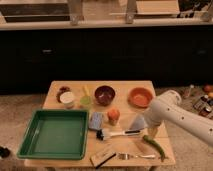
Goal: Wipe purple bowl with towel
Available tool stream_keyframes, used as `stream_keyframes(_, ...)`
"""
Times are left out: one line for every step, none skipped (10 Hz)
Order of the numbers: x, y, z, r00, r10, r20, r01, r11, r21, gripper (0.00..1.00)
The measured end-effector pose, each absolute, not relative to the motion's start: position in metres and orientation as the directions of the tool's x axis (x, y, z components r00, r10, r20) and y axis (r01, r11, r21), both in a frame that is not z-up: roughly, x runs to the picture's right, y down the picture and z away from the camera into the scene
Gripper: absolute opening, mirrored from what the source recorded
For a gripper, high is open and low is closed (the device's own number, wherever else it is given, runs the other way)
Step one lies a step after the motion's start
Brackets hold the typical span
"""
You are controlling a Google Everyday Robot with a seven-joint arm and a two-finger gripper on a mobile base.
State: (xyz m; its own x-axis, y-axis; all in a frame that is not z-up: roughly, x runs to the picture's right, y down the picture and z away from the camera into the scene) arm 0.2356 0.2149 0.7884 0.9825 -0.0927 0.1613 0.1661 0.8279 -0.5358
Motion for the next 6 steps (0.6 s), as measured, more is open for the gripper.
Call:
stream_keyframes(0.236, 0.218, 0.794, 0.983, -0.091, 0.162, 0.165, 0.827, -0.537, 0.8)
stream_keyframes(0.234, 0.219, 0.797, 0.982, -0.09, 0.165, 0.167, 0.826, -0.539, 0.8)
stream_keyframes(0.231, 0.22, 0.798, 0.981, -0.092, 0.17, 0.171, 0.824, -0.54, 0.8)
stream_keyframes(0.23, 0.221, 0.8, 0.981, -0.092, 0.172, 0.172, 0.822, -0.542, 0.8)
stream_keyframes(0.23, 0.221, 0.805, 0.981, -0.094, 0.171, 0.174, 0.82, -0.545, 0.8)
stream_keyframes(0.229, 0.22, 0.808, 0.98, -0.098, 0.173, 0.178, 0.818, -0.547, 0.8)
